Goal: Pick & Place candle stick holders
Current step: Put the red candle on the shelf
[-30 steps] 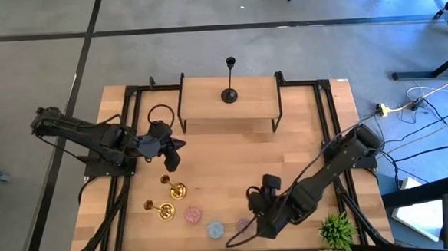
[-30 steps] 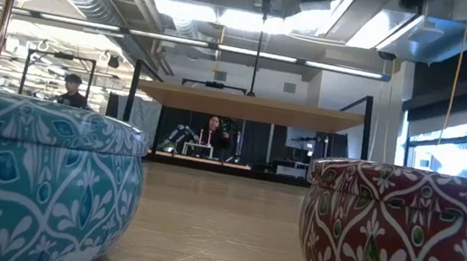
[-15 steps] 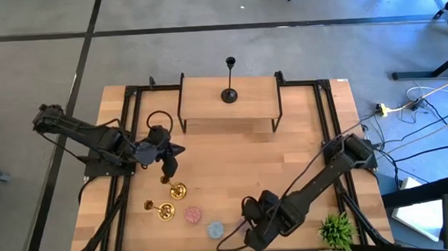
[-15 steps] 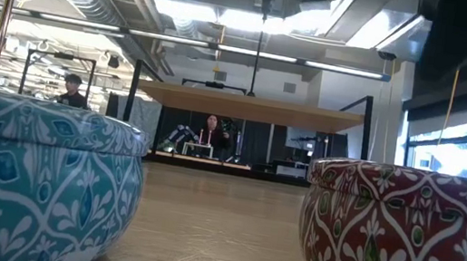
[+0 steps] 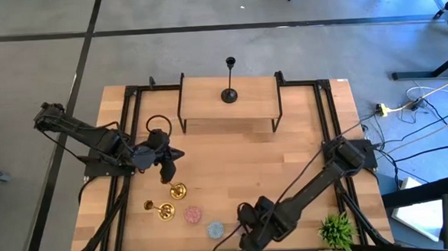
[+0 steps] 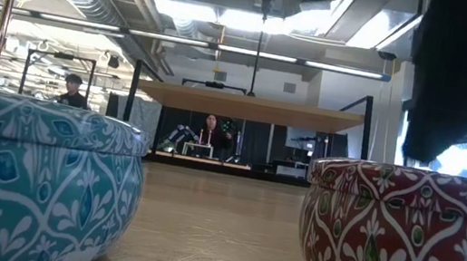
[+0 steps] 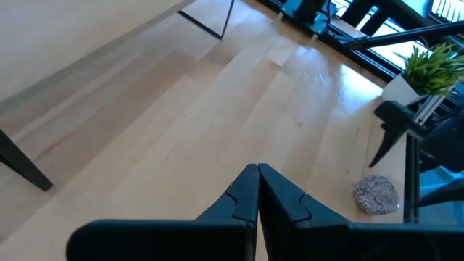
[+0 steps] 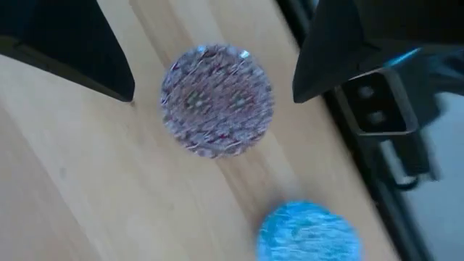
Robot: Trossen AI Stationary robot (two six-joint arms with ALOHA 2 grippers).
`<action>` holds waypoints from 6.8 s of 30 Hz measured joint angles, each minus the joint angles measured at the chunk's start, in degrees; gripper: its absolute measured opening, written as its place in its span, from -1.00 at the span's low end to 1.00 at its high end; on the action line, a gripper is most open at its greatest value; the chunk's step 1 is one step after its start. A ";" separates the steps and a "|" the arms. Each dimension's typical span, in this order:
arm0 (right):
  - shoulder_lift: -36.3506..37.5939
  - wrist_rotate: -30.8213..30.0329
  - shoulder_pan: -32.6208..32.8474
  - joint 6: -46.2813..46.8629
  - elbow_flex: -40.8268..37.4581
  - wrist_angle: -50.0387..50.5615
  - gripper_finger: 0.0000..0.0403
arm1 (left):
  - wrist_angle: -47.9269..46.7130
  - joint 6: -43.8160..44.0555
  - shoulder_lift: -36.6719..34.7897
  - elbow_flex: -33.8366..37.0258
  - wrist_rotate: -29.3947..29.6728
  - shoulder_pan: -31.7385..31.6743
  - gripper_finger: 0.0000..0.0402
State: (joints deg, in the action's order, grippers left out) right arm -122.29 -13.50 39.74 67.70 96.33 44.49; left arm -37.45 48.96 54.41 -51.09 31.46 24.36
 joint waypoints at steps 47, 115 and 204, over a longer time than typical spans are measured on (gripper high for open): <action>-4.49 -2.16 1.34 -22.34 0.02 -6.04 0.88 | 4.29 1.79 0.00 -0.07 2.49 8.75 -0.99; -5.72 7.02 -14.32 -4.84 10.67 14.90 0.51 | 4.15 -5.24 -4.09 -0.13 1.89 13.20 -0.99; -5.76 -3.02 -50.35 -6.17 38.14 37.57 0.52 | 4.26 -1.09 -6.71 -0.13 12.23 24.95 -0.99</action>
State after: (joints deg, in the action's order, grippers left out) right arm -128.05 -16.51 -10.61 61.53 134.47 82.06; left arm -33.19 47.88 47.71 -51.22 43.69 49.31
